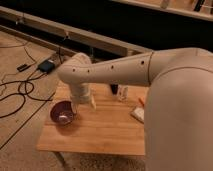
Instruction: Drag the ceramic bowl in a circle
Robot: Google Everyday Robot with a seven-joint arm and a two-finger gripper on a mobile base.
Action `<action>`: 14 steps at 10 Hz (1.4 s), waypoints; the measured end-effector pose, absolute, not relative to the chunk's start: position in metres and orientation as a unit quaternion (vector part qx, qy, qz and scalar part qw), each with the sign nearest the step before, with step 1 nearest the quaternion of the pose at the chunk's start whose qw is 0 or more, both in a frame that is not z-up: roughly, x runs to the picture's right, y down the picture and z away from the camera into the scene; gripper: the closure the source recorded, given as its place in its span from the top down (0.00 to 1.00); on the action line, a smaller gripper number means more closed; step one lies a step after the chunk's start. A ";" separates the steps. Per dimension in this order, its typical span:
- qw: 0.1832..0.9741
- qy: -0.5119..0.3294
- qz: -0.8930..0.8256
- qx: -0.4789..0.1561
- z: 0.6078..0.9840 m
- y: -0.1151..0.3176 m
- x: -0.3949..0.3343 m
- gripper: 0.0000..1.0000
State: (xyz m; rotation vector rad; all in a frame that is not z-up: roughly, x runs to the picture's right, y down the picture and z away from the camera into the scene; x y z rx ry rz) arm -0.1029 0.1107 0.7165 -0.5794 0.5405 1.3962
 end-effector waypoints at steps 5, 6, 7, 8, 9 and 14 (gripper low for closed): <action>0.729 0.222 0.591 -0.265 0.782 0.126 -0.133 0.65; 0.732 0.211 0.588 -0.270 0.796 0.128 -0.142 0.65; 0.733 0.205 0.589 -0.271 0.808 0.128 -0.146 0.65; 0.733 0.197 0.591 -0.272 0.819 0.128 -0.150 0.65; 0.733 0.192 0.592 -0.273 0.826 0.128 -0.153 0.65; 0.722 0.206 0.598 -0.280 0.849 0.165 -0.156 0.34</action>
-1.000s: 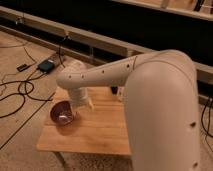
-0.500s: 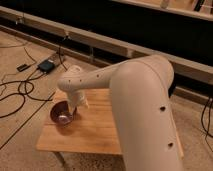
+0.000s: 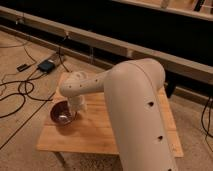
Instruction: Drag the ceramic bowl in a circle
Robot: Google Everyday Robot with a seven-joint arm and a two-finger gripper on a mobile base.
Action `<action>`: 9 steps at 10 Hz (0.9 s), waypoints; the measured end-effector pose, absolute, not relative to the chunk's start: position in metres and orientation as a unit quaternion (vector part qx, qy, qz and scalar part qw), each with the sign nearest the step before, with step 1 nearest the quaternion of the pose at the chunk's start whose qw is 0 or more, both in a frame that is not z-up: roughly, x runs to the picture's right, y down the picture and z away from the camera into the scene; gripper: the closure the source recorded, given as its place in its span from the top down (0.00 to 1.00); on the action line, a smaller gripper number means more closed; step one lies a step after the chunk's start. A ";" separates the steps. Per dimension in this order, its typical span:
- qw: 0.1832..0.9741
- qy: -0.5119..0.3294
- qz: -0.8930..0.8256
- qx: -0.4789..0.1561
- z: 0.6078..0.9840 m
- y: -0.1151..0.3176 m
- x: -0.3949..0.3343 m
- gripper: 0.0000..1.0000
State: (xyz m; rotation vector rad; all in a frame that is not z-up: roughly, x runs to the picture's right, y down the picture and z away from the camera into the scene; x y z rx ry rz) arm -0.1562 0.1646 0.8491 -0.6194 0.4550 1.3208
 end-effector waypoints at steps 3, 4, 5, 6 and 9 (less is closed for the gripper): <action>0.706 0.237 0.603 -0.287 0.833 0.184 -0.152 0.14; 0.701 0.247 0.603 -0.290 0.822 0.189 -0.151 0.14; 0.696 0.255 0.605 -0.292 0.812 0.192 -0.148 0.14; 0.691 0.264 0.607 -0.290 0.799 0.193 -0.140 0.14; 0.666 0.289 0.630 -0.276 0.767 0.193 -0.105 0.14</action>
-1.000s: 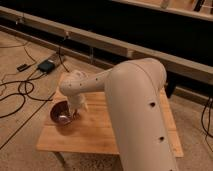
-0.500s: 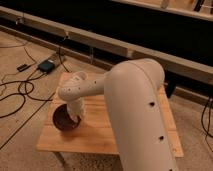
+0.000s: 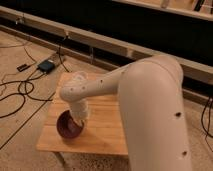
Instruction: Drag the ceramic bowl in a circle
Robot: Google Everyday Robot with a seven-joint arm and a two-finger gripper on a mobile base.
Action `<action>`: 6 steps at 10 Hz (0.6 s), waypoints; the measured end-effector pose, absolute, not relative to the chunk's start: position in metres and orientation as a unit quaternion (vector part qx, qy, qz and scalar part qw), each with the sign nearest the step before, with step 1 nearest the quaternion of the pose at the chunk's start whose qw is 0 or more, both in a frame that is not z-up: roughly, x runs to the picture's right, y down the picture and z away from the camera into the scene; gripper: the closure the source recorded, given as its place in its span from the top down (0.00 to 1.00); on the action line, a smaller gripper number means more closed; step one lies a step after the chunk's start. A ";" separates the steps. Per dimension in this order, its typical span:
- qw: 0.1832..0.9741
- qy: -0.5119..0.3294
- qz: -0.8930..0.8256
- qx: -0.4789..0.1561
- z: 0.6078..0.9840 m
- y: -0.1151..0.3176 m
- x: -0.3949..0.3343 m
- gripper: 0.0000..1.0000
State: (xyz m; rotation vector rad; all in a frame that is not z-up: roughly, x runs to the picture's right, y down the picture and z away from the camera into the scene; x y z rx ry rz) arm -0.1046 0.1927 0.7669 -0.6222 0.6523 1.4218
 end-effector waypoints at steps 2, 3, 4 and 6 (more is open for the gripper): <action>0.642 0.316 0.645 -0.267 0.756 0.196 -0.077 0.14; 0.630 0.332 0.651 -0.263 0.756 0.196 -0.062 0.14; 0.624 0.341 0.654 -0.258 0.758 0.195 -0.053 0.14; 0.607 0.360 0.665 -0.245 0.768 0.185 -0.026 0.14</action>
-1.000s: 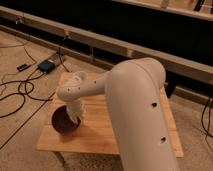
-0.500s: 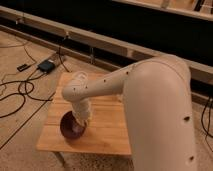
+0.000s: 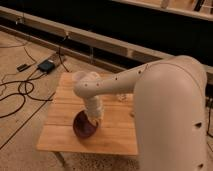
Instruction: Drag the ceramic bowl in a circle
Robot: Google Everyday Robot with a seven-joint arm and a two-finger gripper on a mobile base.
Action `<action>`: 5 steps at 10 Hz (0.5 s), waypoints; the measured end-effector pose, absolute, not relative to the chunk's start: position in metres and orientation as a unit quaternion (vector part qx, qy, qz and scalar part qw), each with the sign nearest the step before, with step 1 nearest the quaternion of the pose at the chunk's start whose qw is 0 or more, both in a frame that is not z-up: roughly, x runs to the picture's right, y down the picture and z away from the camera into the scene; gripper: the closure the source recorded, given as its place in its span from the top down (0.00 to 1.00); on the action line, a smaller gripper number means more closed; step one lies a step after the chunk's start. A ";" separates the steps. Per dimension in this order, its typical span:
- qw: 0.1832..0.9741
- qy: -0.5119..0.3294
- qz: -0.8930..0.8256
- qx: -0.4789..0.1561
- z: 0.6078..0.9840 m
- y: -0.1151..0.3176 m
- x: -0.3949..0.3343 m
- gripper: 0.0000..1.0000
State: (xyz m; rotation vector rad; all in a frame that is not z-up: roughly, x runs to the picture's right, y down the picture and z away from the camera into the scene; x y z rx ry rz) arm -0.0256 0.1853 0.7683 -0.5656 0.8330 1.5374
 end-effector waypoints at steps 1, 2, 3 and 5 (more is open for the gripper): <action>0.597 0.369 0.672 -0.235 0.777 0.176 -0.008 0.14; 0.592 0.371 0.678 -0.229 0.784 0.169 0.002 0.14; 0.588 0.372 0.683 -0.221 0.793 0.159 0.013 0.14; 0.585 0.370 0.691 -0.211 0.812 0.137 0.023 0.14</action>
